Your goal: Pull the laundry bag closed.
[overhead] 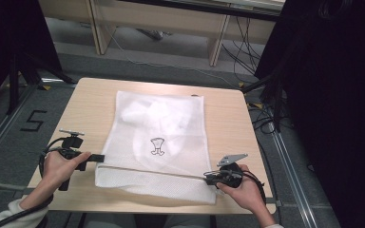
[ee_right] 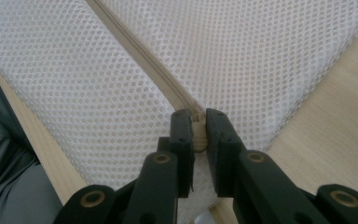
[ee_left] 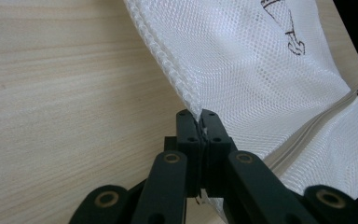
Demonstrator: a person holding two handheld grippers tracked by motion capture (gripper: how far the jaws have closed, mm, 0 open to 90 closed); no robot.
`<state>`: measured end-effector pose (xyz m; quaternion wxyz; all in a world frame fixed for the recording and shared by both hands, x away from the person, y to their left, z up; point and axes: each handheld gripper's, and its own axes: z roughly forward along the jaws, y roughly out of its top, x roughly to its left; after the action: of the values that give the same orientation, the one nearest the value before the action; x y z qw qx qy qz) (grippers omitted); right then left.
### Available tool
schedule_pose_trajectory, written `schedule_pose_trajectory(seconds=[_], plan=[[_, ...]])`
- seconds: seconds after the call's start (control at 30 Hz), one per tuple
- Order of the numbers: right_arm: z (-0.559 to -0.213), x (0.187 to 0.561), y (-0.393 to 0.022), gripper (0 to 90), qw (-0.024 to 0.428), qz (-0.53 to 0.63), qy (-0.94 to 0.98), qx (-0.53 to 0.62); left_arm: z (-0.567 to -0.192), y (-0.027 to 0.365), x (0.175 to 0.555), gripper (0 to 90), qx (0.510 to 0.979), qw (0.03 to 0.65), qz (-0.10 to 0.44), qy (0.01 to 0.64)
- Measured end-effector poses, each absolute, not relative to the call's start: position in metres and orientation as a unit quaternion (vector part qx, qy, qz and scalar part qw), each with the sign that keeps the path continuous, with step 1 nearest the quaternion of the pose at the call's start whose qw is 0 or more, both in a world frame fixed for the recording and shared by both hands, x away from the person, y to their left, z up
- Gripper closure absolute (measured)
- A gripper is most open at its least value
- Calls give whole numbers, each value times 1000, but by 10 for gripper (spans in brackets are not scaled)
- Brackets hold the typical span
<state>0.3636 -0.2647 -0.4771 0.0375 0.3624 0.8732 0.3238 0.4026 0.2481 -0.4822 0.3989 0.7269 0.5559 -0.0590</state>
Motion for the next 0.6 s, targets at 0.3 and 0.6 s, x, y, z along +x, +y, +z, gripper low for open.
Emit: schedule_pose_trajectory(seconds=[0.3,0.6], plan=[[-479,365,-264,824,30,308,880,359,-484,245,403,871,721,401,-55,562],[-483,364,-262,818,25,312,875,369,-488,243,402,860,736,386,-54,554]])
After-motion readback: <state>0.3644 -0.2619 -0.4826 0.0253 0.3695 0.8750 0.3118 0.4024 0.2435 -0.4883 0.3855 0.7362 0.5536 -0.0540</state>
